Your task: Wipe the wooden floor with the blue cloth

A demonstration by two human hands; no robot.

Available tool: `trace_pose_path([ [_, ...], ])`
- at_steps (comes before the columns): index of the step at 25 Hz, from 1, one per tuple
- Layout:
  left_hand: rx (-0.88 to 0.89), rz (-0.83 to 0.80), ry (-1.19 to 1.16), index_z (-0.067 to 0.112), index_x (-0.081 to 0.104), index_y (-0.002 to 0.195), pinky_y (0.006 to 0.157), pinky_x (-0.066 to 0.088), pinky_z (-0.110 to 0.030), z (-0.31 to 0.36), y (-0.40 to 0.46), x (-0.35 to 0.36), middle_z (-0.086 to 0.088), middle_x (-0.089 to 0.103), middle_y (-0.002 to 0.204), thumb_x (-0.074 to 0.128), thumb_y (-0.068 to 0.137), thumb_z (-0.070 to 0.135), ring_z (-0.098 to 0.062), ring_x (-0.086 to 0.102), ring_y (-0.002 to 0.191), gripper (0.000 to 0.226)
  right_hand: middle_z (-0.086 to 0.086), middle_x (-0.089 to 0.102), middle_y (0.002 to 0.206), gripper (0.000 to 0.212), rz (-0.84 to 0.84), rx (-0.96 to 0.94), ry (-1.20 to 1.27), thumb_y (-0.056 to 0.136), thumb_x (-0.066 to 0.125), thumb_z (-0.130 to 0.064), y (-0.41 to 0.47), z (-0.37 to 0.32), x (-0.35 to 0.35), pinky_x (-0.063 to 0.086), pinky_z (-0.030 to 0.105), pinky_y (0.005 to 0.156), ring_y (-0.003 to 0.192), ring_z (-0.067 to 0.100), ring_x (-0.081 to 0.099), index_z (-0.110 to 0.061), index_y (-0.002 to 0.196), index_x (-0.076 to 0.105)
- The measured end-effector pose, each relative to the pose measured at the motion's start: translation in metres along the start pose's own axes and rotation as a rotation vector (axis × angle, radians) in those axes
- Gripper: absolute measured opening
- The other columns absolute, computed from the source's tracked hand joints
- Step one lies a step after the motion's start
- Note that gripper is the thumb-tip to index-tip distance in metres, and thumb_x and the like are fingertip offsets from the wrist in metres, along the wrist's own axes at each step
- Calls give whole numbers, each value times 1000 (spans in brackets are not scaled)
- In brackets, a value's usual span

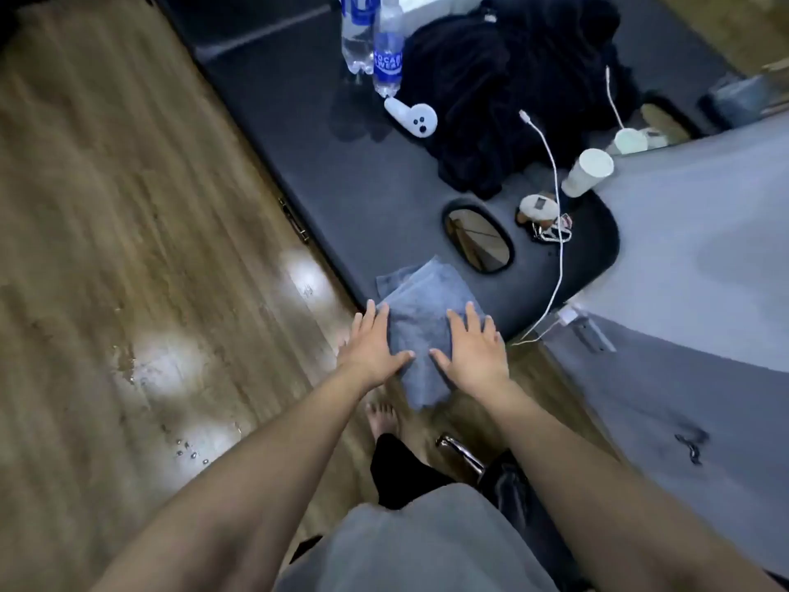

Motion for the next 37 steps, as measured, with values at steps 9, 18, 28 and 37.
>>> trace_pose_path([
  [9, -143, 74, -76, 28, -6, 161, 110, 34, -44, 0, 45, -5, 8, 16, 164, 76, 82, 51, -30, 25, 140, 116, 9, 31, 151, 102, -14, 307, 325, 77, 67, -68, 44, 34, 6, 34, 54, 105, 133, 37, 34, -27, 155, 16],
  [18, -222, 144, -580, 31, 61, 87, 95, 49, -39, -36, 45, -5, 0, 70, 101, 74, 86, 23, -26, 62, 106, 16, 2, 51, 136, 55, -37, 297, 461, 86, 65, -54, 52, 2, 7, 36, 50, 100, 125, 34, 47, -30, 131, 47],
  [28, -502, 543, -1168, 9, 57, 95, 76, 53, -32, -274, -127, 9, -7, 66, 85, 73, 91, 10, -22, 60, 81, 16, 6, 65, 117, 36, -195, -379, 181, 91, 59, -49, -18, -261, 64, 40, 47, 98, 111, 38, 56, -28, 114, 41],
  [37, -753, 910, -1397, 26, 57, 77, 58, 40, -12, -474, -347, 137, 23, 61, 60, 74, 89, 11, 7, 51, 56, 26, 0, 69, 102, 30, -467, -809, 69, 91, 66, -40, -191, -453, 240, 46, 48, 95, 101, 31, 62, -25, 112, 51],
])
Point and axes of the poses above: each hand's wrist, its own y-axis towards the middle knuckle, its own x-axis out of the palm, z = x × y, the point moved 10 cm from there along y, towards the middle knuckle
